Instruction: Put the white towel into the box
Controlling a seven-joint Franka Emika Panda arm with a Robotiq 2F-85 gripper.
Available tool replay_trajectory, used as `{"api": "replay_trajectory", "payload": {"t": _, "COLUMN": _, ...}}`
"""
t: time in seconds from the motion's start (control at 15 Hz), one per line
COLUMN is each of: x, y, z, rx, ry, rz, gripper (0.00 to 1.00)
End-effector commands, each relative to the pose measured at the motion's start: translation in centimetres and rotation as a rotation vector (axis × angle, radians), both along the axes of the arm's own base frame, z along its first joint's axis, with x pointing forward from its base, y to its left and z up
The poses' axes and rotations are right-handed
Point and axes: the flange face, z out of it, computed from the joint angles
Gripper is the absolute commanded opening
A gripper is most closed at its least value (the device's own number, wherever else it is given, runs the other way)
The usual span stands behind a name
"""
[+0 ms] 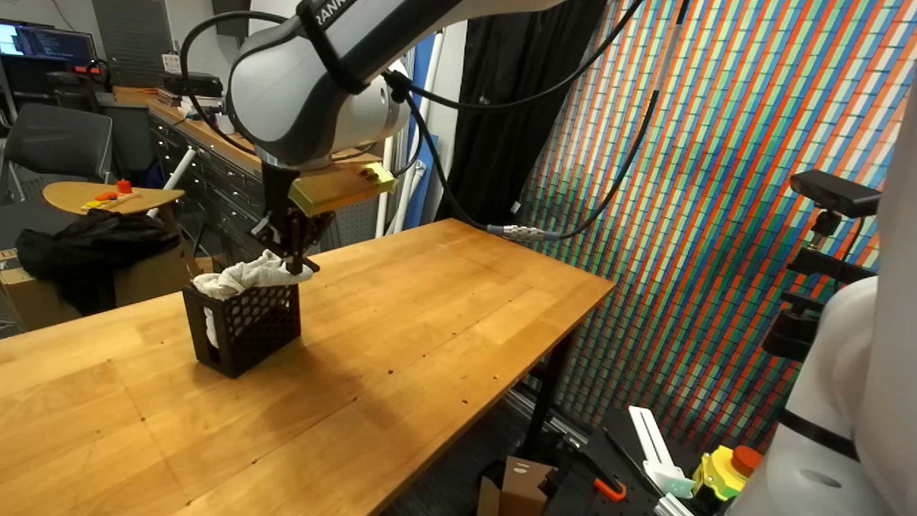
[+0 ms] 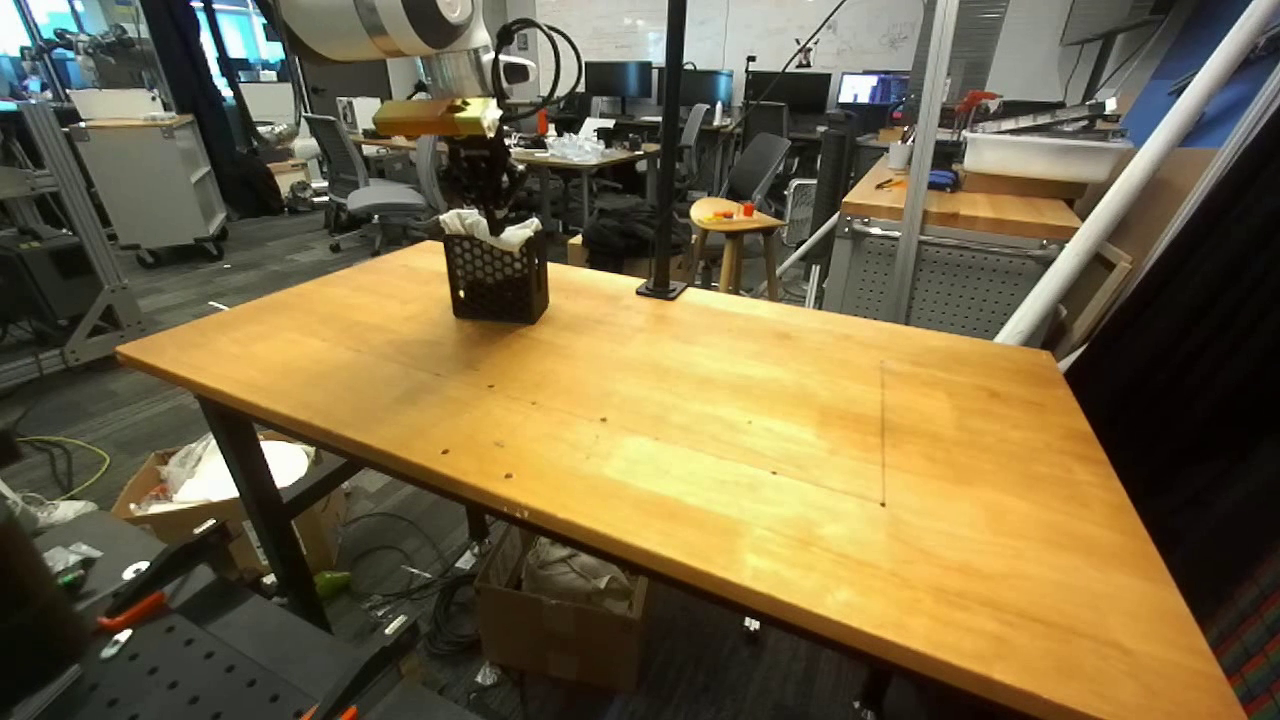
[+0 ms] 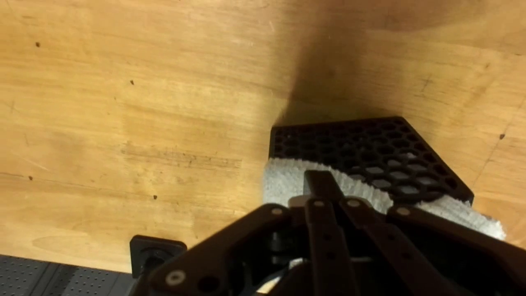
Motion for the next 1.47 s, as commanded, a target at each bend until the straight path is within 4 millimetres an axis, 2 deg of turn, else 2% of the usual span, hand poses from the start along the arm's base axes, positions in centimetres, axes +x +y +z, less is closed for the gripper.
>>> {"api": "replay_trajectory", "payload": {"t": 0.0, "x": -2.8, "y": -0.3, "z": 0.3, "rx": -0.013, "ry": -0.029, "rz": -0.039, "gripper": 0.01}}
{"api": "replay_trajectory", "payload": {"t": 0.33, "x": -3.5, "y": 0.1, "z": -0.8, "rx": -0.002, "ry": -0.034, "rz": -0.056, "gripper": 0.01}}
{"api": "replay_trajectory", "payload": {"t": 0.67, "x": -2.4, "y": 0.7, "z": -1.2, "rx": 0.005, "ry": -0.057, "rz": -0.030, "gripper": 0.01}}
{"api": "replay_trajectory", "payload": {"t": 1.0, "x": -1.4, "y": 0.6, "z": -0.5, "rx": 0.011, "ry": -0.082, "rz": -0.018, "gripper": 0.01}}
{"api": "replay_trajectory", "payload": {"t": 1.4, "x": 0.7, "y": 1.3, "z": 0.0, "rx": 0.017, "ry": -0.099, "rz": 0.020, "gripper": 0.01}}
